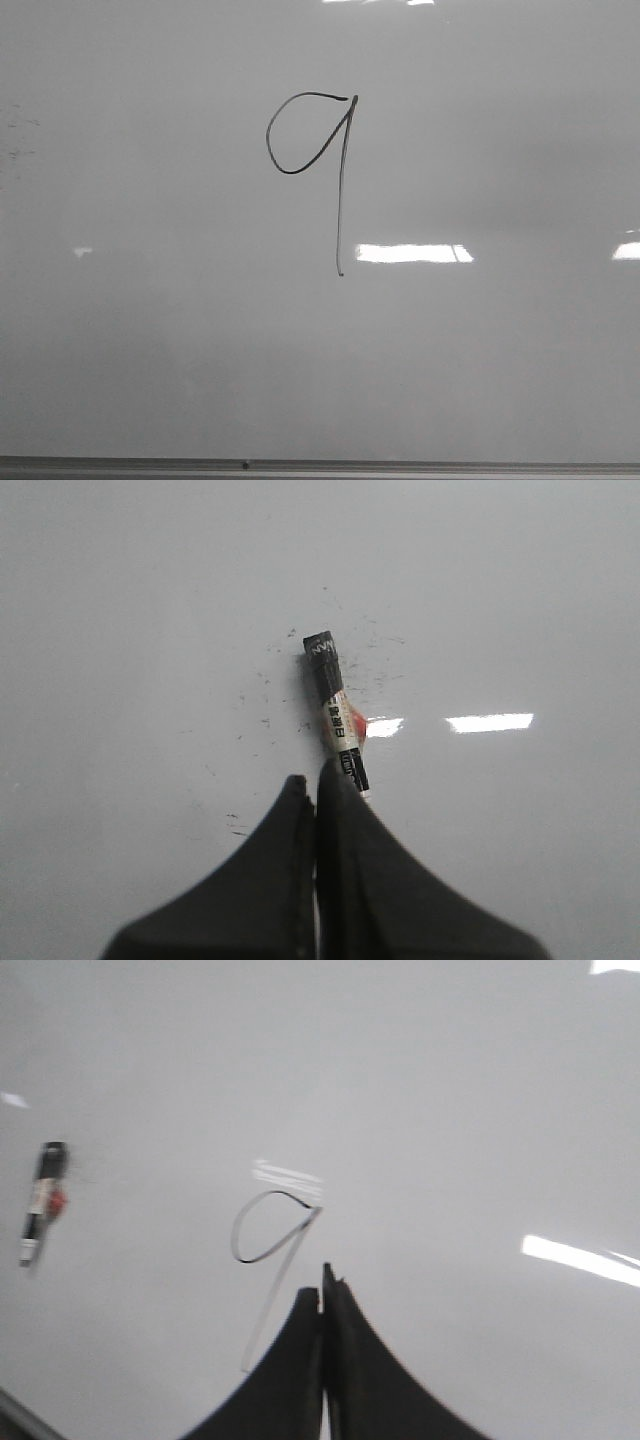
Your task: Write number 9 on whiteboard
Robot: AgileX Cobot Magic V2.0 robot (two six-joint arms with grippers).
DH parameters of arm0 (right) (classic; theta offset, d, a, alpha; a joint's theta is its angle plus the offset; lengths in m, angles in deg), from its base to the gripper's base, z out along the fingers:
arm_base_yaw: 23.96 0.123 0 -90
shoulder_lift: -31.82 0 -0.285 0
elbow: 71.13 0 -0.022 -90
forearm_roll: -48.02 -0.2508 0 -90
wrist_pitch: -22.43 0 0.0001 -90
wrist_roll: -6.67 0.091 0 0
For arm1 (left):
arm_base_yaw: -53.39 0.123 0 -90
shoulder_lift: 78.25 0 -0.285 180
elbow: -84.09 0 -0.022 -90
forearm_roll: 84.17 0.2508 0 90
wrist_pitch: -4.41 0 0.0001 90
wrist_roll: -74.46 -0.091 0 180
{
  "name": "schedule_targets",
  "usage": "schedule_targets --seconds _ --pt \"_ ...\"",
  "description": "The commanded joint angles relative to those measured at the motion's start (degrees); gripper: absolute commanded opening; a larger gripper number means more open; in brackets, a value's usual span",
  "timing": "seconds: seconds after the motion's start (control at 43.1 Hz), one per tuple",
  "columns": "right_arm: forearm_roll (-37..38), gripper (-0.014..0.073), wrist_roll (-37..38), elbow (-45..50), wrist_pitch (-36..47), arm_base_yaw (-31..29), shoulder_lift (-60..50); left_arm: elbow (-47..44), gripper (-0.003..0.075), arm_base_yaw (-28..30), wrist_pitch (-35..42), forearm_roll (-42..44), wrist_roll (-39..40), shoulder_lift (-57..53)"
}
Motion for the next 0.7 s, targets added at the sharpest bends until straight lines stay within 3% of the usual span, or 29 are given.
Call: schedule_targets --seconds 0.0,0.186,0.418,0.534,0.674 --pt "4.48 -0.0071 0.33 3.17 5.99 -2.63 -2.80 -0.09 -0.0019 -0.07 4.97 -0.04 0.52 -0.91" --pt "21.12 -0.0071 13.65 12.34 5.75 -9.55 -9.89 -0.09 -0.0019 -0.07 4.97 -0.04 0.52 -0.91" --pt "44.75 -0.0071 47.84 15.71 5.77 -13.47 -16.17 -0.09 -0.0019 -0.07 4.97 -0.04 0.52 -0.91" --pt "53.26 -0.0071 55.28 16.02 6.07 -13.41 -17.47 -0.09 -0.0019 -0.07 4.97 -0.04 0.52 -0.91" --pt "56.12 -0.0071 57.10 17.24 6.49 -13.41 -18.95 -0.09 -0.0019 -0.07 4.97 -0.04 0.52 -0.91"
